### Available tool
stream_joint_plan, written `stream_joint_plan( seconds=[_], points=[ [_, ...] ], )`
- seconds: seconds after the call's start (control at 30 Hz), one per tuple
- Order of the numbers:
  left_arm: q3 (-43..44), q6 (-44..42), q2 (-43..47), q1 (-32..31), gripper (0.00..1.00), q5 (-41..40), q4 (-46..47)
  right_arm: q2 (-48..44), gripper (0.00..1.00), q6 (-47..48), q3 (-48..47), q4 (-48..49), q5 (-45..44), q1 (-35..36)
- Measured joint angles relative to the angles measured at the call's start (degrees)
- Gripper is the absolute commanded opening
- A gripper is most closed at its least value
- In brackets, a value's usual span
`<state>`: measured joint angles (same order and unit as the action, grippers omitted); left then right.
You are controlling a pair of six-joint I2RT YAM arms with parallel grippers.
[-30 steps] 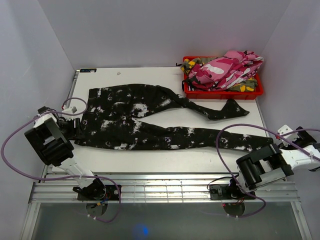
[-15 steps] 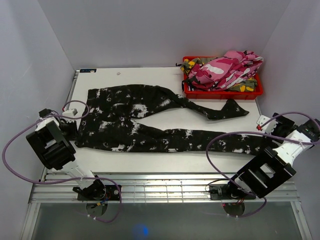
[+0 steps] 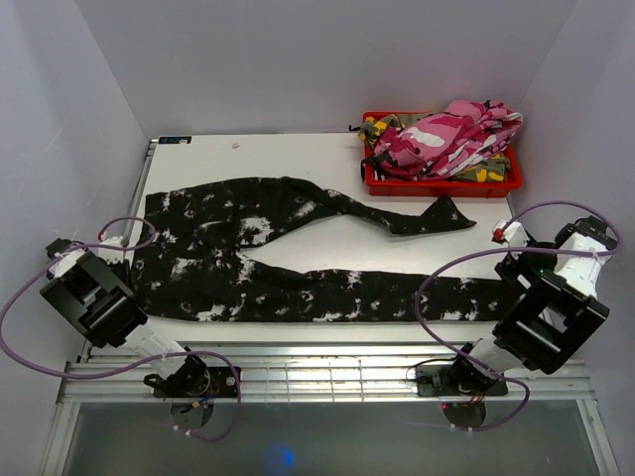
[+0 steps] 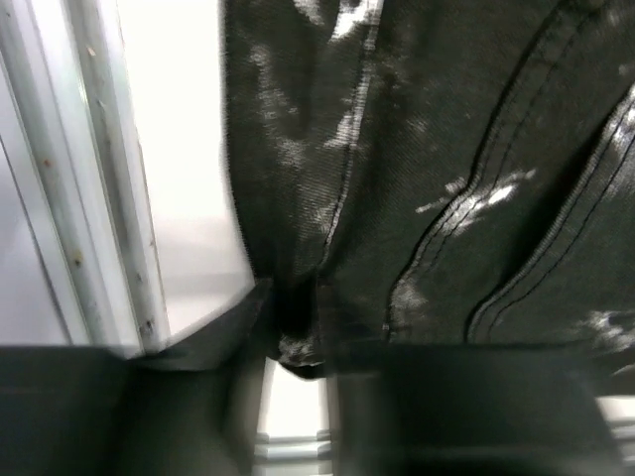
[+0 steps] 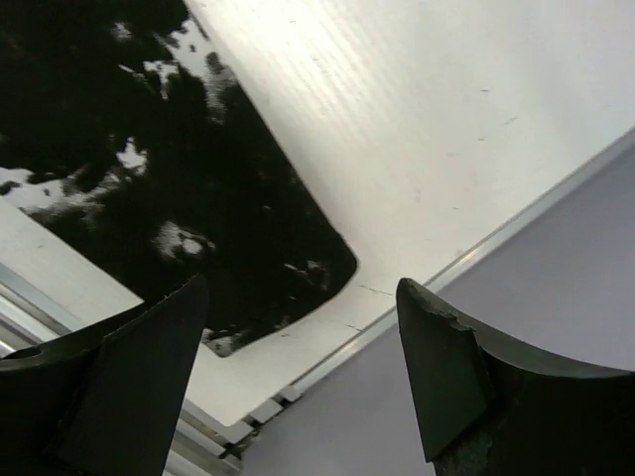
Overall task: Fold and stack the trousers
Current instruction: Flatten the trousers out
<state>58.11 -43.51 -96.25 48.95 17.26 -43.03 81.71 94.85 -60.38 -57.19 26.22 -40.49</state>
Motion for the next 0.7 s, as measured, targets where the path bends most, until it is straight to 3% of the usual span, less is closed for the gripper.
stream_joint_plan(
  seconds=[0.07, 0.1, 0.27, 0.4, 0.57, 0.7],
  points=[
    [0.1, -2.0, 0.4, 0.4, 0.56, 0.1, -2.0, -0.3, 0.79, -1.5, 2.2, 0.1, -1.4, 0.8],
    [0.3, -3.1, 0.7, 0.4, 0.58, 0.4, -3.2, -0.7, 0.78, -2.0, 3.8, 0.2, -2.1, 1.4],
    [2.9, -5.6, 2.7, 0.0, 0.6, 3.4, -9.0, -3.0, 0.7, -3.4, 14.1, 3.2, -7.1, 4.8],
    [5.1, -7.0, 4.0, -1.6, 0.61, 4.9, -10.9, -3.5, 0.73, -3.1, 18.1, 4.5, -10.6, 5.9],
    [5.8, -7.3, 4.3, -5.9, 0.61, 5.8, -11.5, -1.6, 0.86, -6.8, 5.9, 2.1, -4.8, 6.2],
    [6.4, -4.8, 4.2, -11.9, 0.61, 6.1, -11.3, -0.5, 0.85, -13.3, -5.2, 8.9, 3.0, 8.1]
  ],
)
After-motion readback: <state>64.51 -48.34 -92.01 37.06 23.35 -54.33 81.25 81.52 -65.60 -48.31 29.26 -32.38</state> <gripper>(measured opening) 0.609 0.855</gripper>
